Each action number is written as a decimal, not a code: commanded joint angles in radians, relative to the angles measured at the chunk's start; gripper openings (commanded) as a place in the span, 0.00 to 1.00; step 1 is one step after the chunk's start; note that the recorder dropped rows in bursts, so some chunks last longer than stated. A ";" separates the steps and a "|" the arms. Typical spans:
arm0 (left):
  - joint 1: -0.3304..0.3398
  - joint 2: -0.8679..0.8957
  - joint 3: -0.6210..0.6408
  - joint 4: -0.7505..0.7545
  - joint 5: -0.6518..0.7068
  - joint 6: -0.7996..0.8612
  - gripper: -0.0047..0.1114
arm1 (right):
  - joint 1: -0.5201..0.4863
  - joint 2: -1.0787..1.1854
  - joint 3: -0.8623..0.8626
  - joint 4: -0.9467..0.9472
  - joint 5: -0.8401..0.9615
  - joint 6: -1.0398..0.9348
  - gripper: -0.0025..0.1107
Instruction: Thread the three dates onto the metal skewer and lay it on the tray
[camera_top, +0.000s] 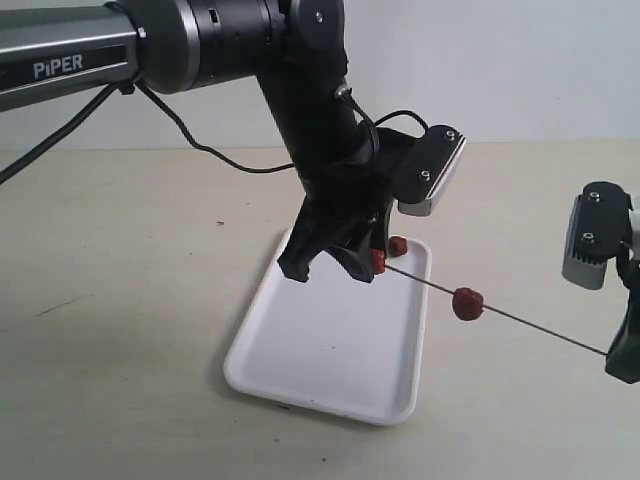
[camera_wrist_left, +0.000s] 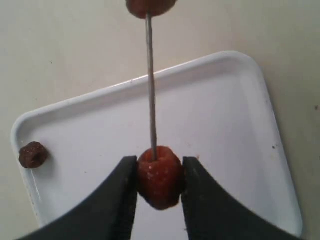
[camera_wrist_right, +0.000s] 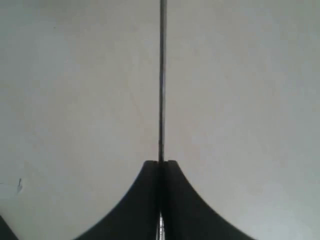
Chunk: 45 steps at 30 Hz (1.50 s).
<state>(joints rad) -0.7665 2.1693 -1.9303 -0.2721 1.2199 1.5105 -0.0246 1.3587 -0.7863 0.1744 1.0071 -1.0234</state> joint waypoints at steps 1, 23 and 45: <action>0.000 -0.010 0.003 -0.045 0.001 0.001 0.31 | 0.002 0.012 -0.012 0.083 -0.019 -0.034 0.02; -0.002 -0.010 0.003 -0.111 0.001 0.004 0.31 | 0.002 0.023 -0.071 0.239 -0.050 -0.055 0.02; -0.002 -0.010 0.003 -0.144 0.001 0.001 0.31 | 0.002 0.042 -0.071 0.232 -0.053 -0.055 0.02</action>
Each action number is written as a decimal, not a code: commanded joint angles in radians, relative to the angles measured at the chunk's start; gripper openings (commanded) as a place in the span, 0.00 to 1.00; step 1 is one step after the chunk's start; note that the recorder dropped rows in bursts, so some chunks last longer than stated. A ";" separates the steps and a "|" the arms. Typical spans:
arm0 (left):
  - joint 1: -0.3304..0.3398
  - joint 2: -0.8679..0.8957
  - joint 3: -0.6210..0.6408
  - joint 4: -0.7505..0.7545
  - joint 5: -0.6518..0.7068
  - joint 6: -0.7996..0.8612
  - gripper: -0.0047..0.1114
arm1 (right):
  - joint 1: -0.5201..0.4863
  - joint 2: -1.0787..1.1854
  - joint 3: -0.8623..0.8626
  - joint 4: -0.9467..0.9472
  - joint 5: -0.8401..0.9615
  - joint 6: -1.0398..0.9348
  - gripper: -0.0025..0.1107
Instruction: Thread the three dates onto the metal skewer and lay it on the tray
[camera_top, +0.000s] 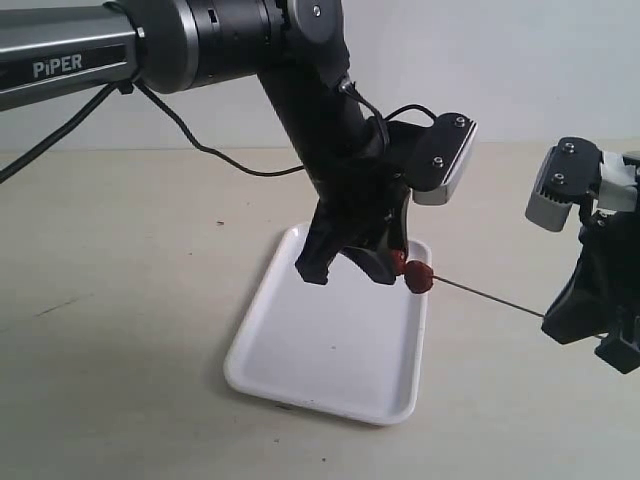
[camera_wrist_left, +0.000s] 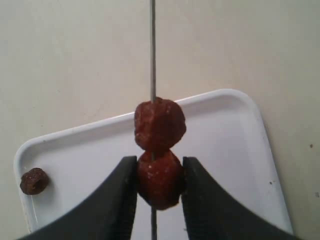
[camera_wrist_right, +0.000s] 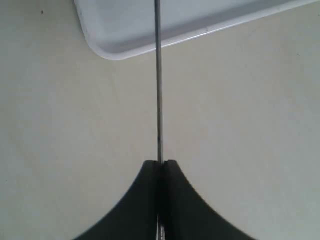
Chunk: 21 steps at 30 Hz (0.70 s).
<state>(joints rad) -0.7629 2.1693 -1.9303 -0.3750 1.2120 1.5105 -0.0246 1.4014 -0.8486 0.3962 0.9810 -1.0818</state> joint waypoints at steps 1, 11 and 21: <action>-0.005 -0.010 0.003 -0.041 0.009 0.001 0.31 | 0.002 0.000 -0.008 0.010 -0.027 0.003 0.02; -0.005 -0.010 0.003 -0.050 0.009 0.001 0.31 | 0.002 0.000 -0.008 0.005 -0.027 0.009 0.02; -0.005 -0.010 0.003 -0.078 0.009 0.001 0.31 | 0.002 0.000 -0.008 -0.006 -0.027 0.008 0.02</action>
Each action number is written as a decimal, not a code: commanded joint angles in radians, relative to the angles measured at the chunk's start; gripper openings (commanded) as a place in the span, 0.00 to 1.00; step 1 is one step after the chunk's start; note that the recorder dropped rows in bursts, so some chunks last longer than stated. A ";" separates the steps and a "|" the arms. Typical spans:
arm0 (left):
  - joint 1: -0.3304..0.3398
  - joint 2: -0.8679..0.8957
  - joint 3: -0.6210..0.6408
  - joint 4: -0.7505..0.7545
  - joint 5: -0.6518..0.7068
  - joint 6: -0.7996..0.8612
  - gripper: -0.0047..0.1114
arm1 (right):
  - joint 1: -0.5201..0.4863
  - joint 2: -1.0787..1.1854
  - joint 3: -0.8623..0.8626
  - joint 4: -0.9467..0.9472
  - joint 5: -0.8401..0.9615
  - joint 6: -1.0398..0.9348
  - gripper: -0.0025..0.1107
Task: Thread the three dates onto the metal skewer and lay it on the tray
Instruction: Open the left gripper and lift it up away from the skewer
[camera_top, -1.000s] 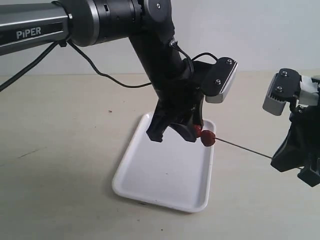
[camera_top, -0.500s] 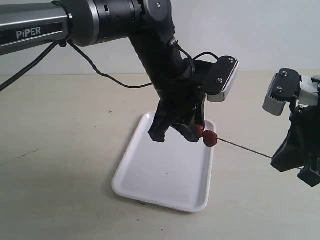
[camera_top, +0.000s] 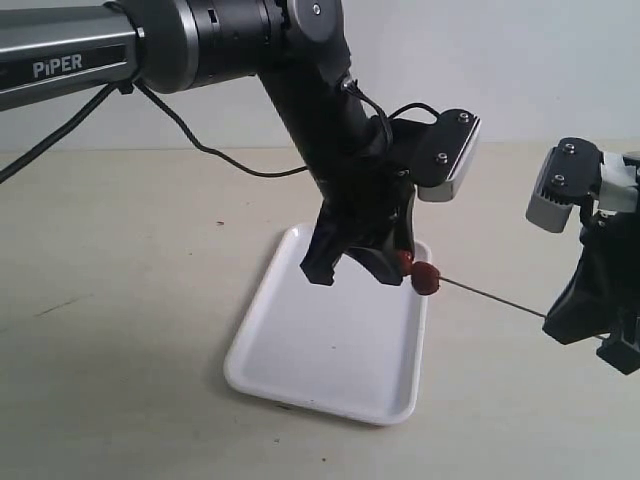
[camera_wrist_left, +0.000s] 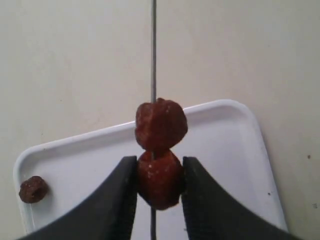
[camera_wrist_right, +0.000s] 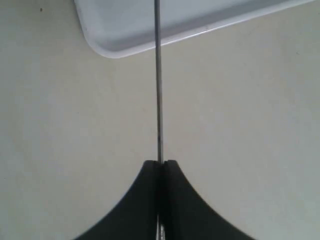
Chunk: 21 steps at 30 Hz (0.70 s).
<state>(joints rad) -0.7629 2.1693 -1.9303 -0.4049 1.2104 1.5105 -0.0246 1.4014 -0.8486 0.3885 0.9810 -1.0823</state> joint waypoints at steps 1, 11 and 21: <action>-0.005 -0.010 0.003 -0.063 0.011 0.001 0.31 | 0.002 0.000 -0.008 0.002 -0.027 0.009 0.02; -0.005 -0.010 0.003 -0.089 0.011 -0.095 0.32 | 0.002 0.000 -0.008 0.001 -0.027 0.011 0.02; -0.003 -0.012 0.001 -0.121 -0.014 -0.210 0.57 | 0.002 0.000 -0.008 -0.003 -0.027 0.011 0.02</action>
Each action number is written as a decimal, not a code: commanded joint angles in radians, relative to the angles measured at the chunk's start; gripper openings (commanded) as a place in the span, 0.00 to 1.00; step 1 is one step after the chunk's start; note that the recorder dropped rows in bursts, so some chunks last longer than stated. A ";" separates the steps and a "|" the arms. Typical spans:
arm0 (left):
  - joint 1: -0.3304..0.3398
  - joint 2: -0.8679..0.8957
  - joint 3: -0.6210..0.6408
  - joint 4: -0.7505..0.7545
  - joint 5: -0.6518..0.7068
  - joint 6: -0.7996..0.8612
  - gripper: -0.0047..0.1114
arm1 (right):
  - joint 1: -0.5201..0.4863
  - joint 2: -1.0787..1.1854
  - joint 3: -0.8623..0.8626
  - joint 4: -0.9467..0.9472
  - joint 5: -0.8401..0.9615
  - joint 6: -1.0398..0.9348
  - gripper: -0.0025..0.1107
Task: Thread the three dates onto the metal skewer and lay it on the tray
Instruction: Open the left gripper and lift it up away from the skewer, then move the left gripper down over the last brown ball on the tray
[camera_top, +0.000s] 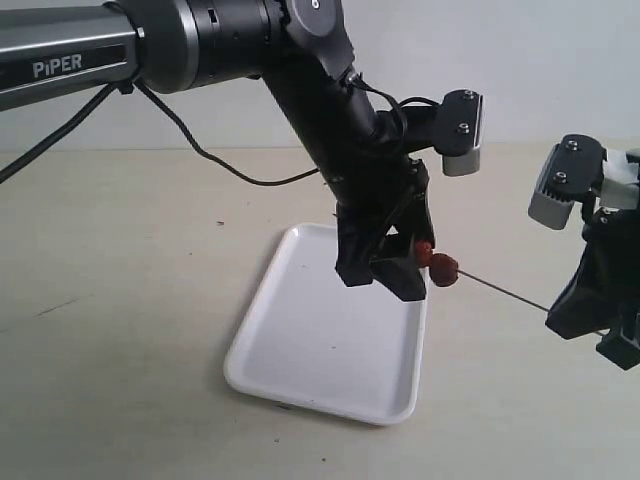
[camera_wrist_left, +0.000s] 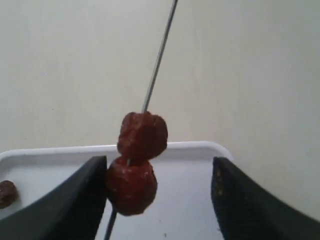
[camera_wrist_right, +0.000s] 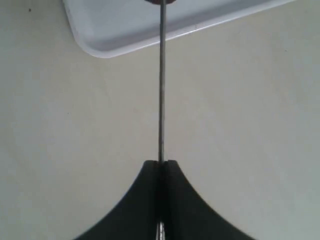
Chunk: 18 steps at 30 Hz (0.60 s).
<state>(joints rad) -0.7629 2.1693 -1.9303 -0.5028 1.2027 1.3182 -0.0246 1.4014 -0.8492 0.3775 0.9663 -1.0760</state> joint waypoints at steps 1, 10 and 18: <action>-0.003 -0.017 0.001 -0.023 -0.012 -0.017 0.56 | 0.002 0.000 -0.008 0.005 -0.013 0.007 0.02; 0.023 -0.073 0.001 0.001 -0.080 -0.021 0.56 | 0.002 0.000 -0.008 -0.047 -0.002 0.038 0.02; 0.117 -0.148 0.001 -0.007 -0.247 -0.210 0.56 | -0.001 -0.003 -0.008 -0.056 0.014 0.181 0.02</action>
<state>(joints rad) -0.6825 2.0582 -1.9303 -0.5031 1.0180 1.1968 -0.0246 1.4014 -0.8492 0.3262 0.9709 -0.9591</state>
